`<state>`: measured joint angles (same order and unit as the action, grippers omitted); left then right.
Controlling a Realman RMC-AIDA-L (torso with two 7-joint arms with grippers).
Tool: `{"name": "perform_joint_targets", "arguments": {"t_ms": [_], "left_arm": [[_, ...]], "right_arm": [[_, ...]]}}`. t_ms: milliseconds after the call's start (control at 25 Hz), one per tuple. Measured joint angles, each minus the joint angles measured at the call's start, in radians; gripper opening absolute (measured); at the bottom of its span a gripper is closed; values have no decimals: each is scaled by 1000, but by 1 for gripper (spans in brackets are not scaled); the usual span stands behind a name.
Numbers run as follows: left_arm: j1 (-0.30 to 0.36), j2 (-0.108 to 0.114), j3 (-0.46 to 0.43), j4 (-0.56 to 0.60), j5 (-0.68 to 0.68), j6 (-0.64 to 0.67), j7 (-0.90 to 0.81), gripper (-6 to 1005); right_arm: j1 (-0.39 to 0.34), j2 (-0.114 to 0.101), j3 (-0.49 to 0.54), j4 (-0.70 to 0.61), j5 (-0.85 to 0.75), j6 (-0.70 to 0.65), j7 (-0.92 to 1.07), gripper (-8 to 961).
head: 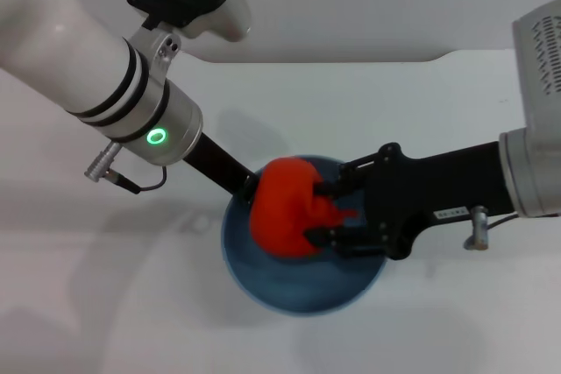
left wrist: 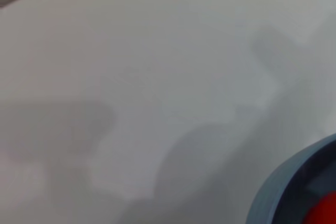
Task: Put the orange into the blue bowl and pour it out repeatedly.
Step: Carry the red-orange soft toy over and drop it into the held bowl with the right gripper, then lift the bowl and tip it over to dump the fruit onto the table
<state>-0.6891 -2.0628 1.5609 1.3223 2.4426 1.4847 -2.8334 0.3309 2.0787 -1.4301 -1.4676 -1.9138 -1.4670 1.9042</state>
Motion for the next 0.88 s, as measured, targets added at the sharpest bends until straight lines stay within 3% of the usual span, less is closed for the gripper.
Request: {"name": "perform_joint_targets", "arguments": {"t_ms": [600, 720, 880], "left_arm": [[9, 3, -33, 13, 49, -70, 7, -1], [50, 2, -19, 73, 97, -153, 18, -1], [171, 2, 28, 213, 118, -336, 84, -1]], "right_arm": [[-61, 4, 254, -62, 19, -81, 87, 485], [-68, -1, 359, -49, -5, -101, 150, 485], [-93, -2, 515, -32, -70, -151, 213, 485]]}}
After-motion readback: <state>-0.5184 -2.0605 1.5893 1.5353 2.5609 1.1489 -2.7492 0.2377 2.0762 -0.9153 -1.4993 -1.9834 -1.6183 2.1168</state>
